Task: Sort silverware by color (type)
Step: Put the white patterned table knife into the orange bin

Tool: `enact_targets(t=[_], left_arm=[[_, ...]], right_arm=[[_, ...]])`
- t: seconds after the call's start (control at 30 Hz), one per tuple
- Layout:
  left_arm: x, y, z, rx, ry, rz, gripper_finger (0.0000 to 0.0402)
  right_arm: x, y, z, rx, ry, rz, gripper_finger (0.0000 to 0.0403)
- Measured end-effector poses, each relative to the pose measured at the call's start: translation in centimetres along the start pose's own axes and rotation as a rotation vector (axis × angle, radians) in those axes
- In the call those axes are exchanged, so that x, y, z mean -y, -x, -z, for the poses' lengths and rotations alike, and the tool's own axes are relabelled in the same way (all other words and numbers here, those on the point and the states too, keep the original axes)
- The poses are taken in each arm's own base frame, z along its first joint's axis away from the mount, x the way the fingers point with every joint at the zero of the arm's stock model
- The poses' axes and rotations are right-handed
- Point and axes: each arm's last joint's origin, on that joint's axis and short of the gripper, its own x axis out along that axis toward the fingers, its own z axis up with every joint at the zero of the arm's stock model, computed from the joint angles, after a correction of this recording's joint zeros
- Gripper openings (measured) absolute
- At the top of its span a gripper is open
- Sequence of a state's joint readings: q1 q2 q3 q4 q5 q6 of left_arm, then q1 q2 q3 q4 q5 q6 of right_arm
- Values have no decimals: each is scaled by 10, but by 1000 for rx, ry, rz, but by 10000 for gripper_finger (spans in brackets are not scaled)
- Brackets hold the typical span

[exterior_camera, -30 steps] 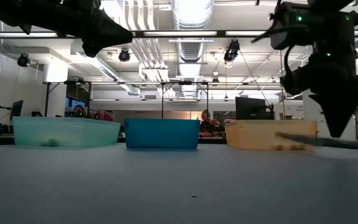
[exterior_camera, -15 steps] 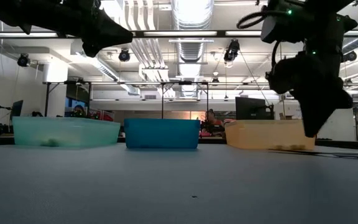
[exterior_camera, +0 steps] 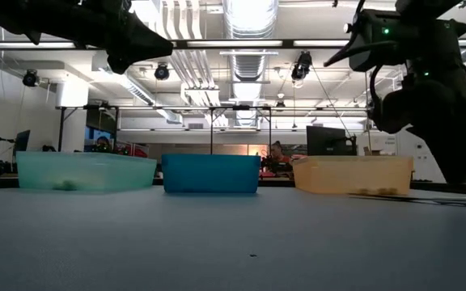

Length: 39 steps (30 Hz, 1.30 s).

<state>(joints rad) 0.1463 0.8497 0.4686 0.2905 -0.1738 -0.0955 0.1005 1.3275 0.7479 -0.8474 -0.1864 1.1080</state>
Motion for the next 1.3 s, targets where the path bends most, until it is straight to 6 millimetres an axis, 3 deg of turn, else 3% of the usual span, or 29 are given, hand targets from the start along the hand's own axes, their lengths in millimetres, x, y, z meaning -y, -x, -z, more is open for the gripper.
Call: enact_targets(t=[0.27,0.43,0.63,0.97,1.3], left_arm=[[0,0,0,-2,-1,-1,64],[0,0,0,-1,-1,0,64],[0,0,0,-2,-2,0,64],[0,0,0,-3,-9,-1,64],[0,0,1,-6,-9,-1,64]], right_arm=[[-3,-11,-4,-8,12,38,159],[-7,-22,-8,-12,27,50,181],[-8,-34,-12,-37,41,99,146],[-8,-45,-14,-68,63,128,24],[-10,-18,-8,-3,90,-19,15]])
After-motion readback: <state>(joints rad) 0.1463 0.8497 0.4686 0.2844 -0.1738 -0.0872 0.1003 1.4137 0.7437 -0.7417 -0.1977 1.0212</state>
